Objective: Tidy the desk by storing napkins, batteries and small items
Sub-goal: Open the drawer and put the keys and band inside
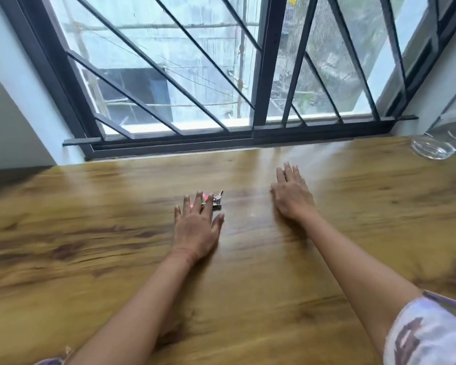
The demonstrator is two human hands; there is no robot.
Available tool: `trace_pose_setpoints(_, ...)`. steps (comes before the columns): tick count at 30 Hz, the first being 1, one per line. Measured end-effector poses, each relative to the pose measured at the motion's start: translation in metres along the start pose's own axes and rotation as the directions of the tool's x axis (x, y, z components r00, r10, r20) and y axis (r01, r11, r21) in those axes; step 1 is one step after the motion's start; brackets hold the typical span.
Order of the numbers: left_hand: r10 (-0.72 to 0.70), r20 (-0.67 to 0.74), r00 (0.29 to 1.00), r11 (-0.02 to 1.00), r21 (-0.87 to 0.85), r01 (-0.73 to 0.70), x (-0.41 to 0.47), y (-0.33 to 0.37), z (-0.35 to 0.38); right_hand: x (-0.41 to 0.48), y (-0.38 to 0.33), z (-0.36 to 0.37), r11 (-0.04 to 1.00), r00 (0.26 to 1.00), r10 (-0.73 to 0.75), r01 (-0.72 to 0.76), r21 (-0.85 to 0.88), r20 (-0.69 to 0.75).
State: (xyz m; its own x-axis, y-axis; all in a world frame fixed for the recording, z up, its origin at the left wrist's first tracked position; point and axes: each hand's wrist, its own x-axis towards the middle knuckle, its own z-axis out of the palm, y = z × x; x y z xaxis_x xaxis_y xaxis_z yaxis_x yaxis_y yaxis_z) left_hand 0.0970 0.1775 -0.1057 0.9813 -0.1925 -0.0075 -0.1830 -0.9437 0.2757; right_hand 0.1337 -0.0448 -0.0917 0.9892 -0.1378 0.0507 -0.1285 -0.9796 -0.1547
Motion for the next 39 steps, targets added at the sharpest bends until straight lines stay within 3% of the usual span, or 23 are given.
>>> trace_pose_setpoints(3, 0.033, -0.182, 0.983, 0.996, -0.078, -0.047, 0.004, -0.002, 0.009, 0.020, 0.003, 0.010, 0.998, 0.999, 0.039, -0.039, 0.050, 0.006)
trace_pose_setpoints(10, 0.065, -0.442, 0.895, 0.985, -0.115, -0.129, -0.012, -0.003, 0.012, -0.007, -0.013, 0.019, 0.996, 0.964, 0.046, -0.025, 0.085, -0.262)
trace_pose_setpoints(19, 0.002, -0.388, 0.922, 0.975, -0.205, -0.088, -0.067, 0.003, 0.008, -0.096, -0.030, 0.018, 1.000, 0.976, 0.007, -0.003, 0.016, -0.215)
trace_pose_setpoints(25, -0.155, -0.420, 0.894, 0.907, -0.420, -0.040, -0.127, 0.013, -0.019, -0.191, -0.056, 0.001, 0.948, 0.952, 0.071, 0.028, 0.317, -0.298)
trace_pose_setpoints(31, -0.327, -0.288, 0.900, 0.652, -0.758, -0.006, -0.217, 0.017, -0.060, -0.303, -0.092, -0.016, 0.854, 0.934, 0.066, 0.130, 0.503, -0.352)
trace_pose_setpoints(35, -0.386, -0.154, 0.910, 0.348, -0.937, -0.011, -0.278, 0.016, -0.080, -0.374, -0.116, -0.034, 0.792, 0.946, 0.048, 0.160, 0.590, -0.320)
trace_pose_setpoints(39, -0.445, -0.107, 0.889, 0.277, -0.961, 0.023, -0.345, -0.002, -0.083, -0.443, -0.137, -0.044, 0.742, 0.966, 0.023, 0.155, 0.652, -0.256)
